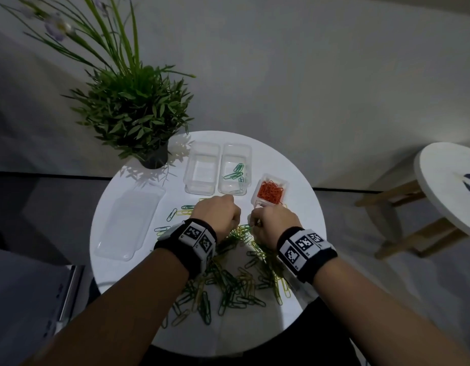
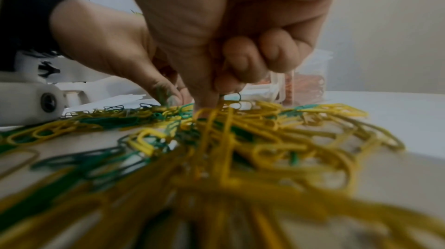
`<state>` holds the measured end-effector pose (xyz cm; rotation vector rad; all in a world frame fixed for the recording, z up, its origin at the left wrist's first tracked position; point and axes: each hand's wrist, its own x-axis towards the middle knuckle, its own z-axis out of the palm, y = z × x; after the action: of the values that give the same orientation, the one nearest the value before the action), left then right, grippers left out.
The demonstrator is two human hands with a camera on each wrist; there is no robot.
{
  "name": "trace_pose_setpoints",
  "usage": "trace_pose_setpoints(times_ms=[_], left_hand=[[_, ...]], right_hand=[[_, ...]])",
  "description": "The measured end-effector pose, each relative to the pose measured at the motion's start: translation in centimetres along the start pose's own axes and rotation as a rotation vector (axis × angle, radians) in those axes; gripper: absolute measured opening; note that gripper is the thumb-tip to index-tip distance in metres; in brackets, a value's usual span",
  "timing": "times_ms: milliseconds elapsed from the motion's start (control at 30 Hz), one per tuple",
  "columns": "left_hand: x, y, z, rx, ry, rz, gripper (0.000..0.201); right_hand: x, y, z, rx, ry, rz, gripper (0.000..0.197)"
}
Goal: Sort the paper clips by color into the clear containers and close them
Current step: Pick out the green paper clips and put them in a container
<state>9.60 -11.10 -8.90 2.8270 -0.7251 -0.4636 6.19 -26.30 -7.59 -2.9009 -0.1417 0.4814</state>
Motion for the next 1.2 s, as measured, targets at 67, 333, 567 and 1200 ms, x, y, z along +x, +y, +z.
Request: trace_pose_setpoints(times_ms=[67,333,567,1200], left_hand=[[-0.1,-0.3,0.0,-0.030,0.004,-0.003,0.016],[-1.6,-2.4,0.0,-0.121,-0.017,-0.032,0.016],[-0.2,1.7,-0.2,-0.079,-0.038,0.079,0.026],[-1.1,1.0,-0.5,-0.887,0.029,-0.175,0.015]], right_hand=[[0.2,0.3,0.2,0.064,-0.003,0.029,0.012],[-1.1,2.7,0.0,0.833,0.033,0.228,0.005],[-2.4,4.0,-0.1,1.256,0.004,0.331,0.017],[-3.8,6.7,1.5,1.505,0.059,0.457,0.009]])
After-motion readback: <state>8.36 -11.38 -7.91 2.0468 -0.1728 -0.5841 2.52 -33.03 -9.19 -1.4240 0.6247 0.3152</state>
